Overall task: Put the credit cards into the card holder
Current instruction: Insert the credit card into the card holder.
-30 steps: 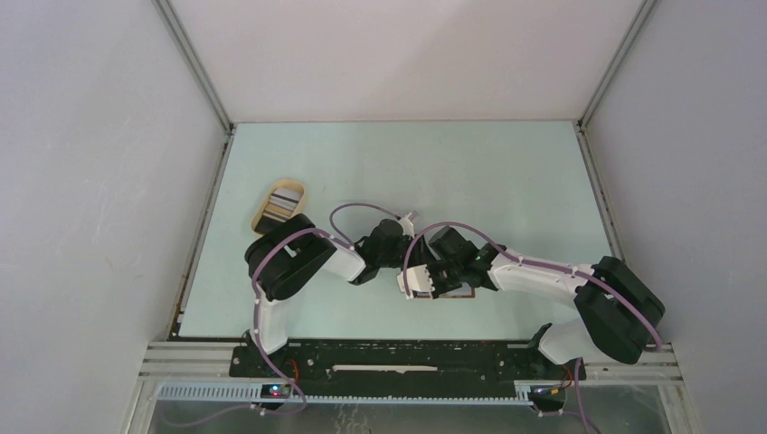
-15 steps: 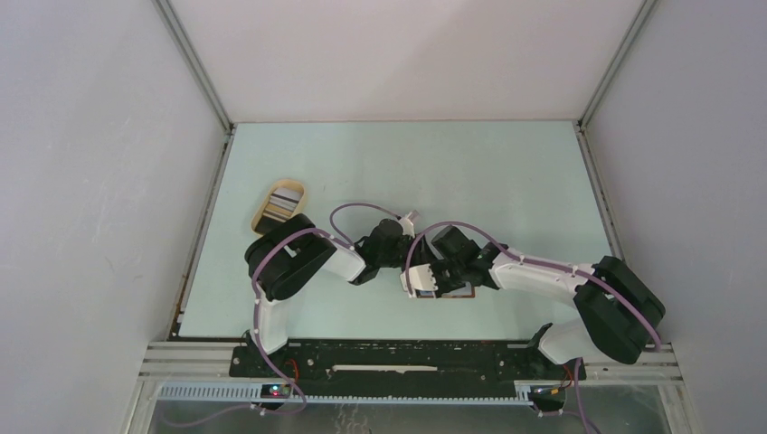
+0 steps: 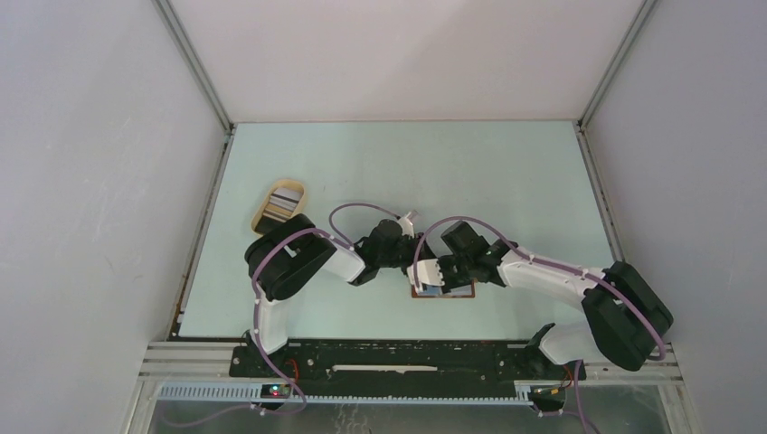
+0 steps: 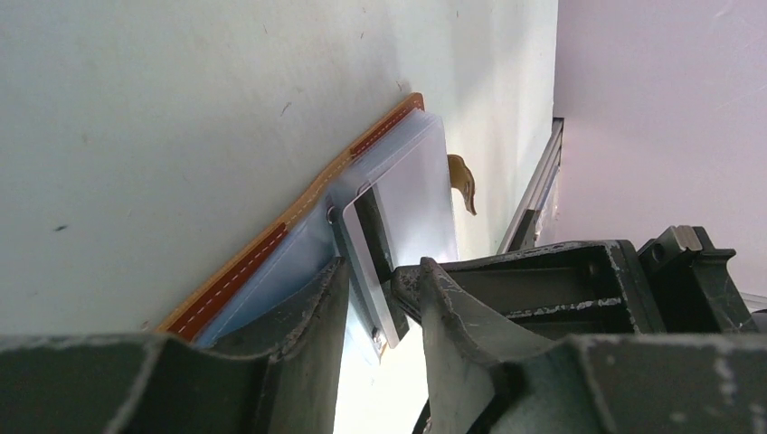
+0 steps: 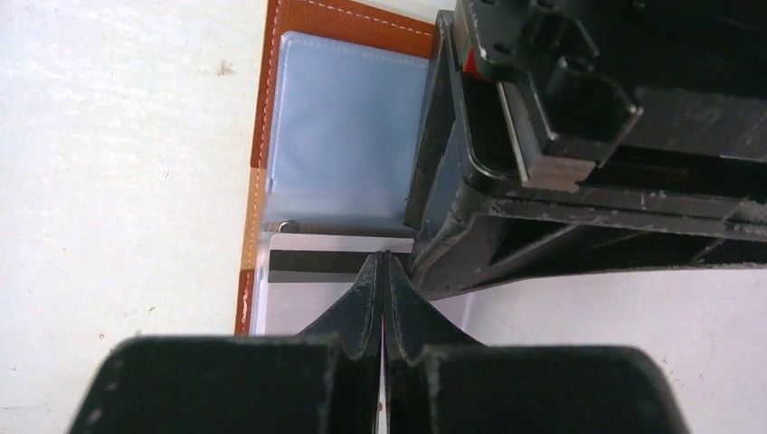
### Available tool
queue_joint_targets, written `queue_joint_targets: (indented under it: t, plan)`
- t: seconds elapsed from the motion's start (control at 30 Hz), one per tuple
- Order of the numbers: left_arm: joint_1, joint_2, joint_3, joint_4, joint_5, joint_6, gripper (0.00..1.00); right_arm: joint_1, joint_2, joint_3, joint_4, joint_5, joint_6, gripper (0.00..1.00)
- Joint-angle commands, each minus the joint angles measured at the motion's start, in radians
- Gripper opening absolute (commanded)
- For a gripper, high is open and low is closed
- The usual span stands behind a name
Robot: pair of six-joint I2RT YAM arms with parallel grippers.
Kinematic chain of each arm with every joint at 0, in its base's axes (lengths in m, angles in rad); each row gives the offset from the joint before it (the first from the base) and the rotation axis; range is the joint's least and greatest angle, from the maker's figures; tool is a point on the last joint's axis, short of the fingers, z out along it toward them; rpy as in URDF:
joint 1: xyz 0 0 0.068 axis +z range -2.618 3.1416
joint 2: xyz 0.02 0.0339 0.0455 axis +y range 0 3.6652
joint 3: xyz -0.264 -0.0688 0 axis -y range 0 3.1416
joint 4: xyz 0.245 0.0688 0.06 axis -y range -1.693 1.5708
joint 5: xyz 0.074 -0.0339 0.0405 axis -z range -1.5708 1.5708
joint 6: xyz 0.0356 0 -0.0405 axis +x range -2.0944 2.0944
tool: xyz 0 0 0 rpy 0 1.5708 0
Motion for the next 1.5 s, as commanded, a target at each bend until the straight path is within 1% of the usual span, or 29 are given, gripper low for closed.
queue_joint_targets:
  t: [0.0, 0.3, 0.47, 0.6, 0.87, 1.17, 1.47]
  plan:
    - [-0.003, 0.012, -0.043, -0.062, -0.015, 0.021, 0.41, -0.027, -0.039, 0.001, 0.003, 0.008, -0.017, 0.0]
    - [-0.001, 0.012, -0.052, -0.03, -0.004, 0.017, 0.39, -0.057, -0.079, 0.003, -0.01, -0.076, 0.01, 0.0]
    - [0.0, 0.015, -0.051, -0.026, -0.001, 0.016, 0.38, -0.003, -0.075, 0.002, 0.026, -0.106, 0.053, 0.0]
    - [-0.001, 0.018, -0.046, -0.021, 0.007, 0.016, 0.37, 0.054, -0.038, 0.012, 0.07, -0.076, 0.092, 0.0]
    - [0.0, 0.022, -0.045, -0.013, 0.016, 0.017, 0.37, 0.128, 0.048, 0.014, 0.138, 0.052, 0.102, 0.0]
    - [0.0, 0.024, -0.048, -0.01, 0.015, 0.016, 0.4, 0.13, 0.062, 0.007, 0.128, 0.161, 0.049, 0.0]
    - [0.005, 0.028, -0.048, -0.01, 0.011, 0.016, 0.43, 0.095, 0.033, 0.003, 0.069, 0.181, 0.026, 0.0]
